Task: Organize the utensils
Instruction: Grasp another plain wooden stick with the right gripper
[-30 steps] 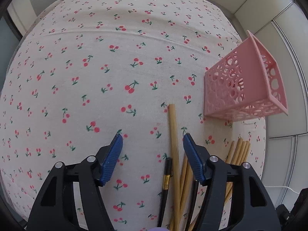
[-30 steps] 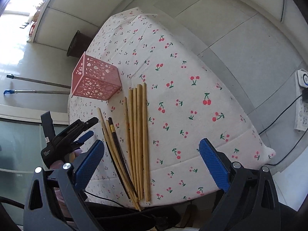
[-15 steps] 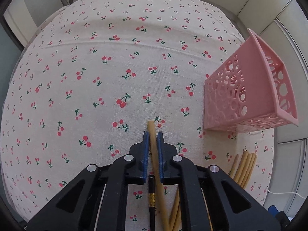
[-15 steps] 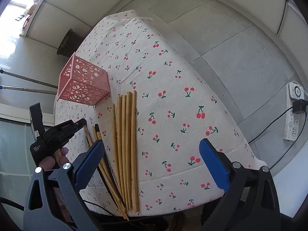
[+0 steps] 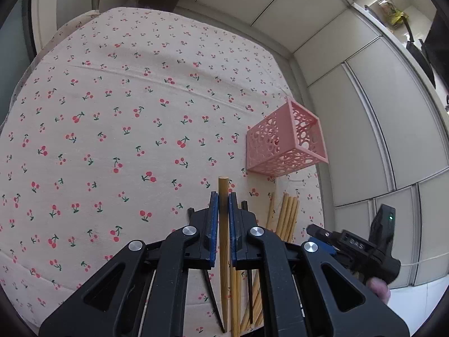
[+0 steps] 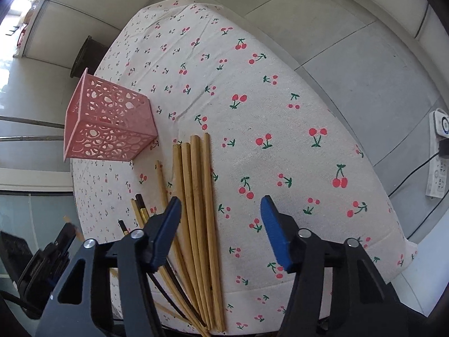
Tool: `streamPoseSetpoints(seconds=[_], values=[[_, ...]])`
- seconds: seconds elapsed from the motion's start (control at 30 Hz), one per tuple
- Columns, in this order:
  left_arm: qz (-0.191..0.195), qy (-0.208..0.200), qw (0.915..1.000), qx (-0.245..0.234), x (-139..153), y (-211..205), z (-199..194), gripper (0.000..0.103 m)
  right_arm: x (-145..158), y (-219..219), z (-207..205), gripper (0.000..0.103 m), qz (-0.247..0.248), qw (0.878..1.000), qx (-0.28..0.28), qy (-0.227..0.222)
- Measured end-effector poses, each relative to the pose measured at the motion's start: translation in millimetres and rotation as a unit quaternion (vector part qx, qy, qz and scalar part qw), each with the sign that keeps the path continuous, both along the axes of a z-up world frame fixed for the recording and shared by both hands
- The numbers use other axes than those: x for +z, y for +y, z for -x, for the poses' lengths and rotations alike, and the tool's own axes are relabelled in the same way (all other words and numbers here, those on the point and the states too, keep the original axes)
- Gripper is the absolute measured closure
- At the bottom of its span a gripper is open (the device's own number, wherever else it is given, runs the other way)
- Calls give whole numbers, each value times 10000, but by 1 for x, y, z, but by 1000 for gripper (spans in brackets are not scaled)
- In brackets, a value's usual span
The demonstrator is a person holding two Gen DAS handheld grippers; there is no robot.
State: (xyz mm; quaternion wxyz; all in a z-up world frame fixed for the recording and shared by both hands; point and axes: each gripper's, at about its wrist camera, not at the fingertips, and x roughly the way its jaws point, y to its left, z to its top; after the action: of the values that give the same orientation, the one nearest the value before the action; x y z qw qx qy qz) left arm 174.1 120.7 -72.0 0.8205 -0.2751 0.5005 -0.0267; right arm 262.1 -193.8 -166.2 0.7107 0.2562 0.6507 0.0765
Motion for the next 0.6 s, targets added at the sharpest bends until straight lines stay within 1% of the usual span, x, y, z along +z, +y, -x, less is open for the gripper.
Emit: streamPoseSetpoints(seconds=[0.1, 0.2, 0.27, 0.33, 0.4, 0.53, 0.6], values=[[48, -165, 9998, -82, 8, 4, 8, 97, -2, 7, -5, 62, 230, 9997, -86, -27], [-13, -306, 9994, -184, 17, 4, 13, 97, -5, 16, -9, 65, 347, 9993, -99, -11], [-39, -394, 9989, -234, 24, 4, 15, 97, -5, 21, -8, 67, 517, 9986, -70, -27], [-50, -462, 9986, -271, 27, 3, 14, 97, -6, 26, -9, 74, 753, 9971, -53, -44], [-47, -495, 9983, -287, 28, 3, 15, 97, -5, 28, -9, 77, 920, 9957, -62, -117], [-110, -518, 9981, -325, 28, 4, 17, 97, -5, 32, -10, 77, 1052, 9943, 52, -183], [-86, -538, 9980, -328, 29, 5, 18, 97, -5, 34, -11, 74, 1065, 9941, 39, -176]])
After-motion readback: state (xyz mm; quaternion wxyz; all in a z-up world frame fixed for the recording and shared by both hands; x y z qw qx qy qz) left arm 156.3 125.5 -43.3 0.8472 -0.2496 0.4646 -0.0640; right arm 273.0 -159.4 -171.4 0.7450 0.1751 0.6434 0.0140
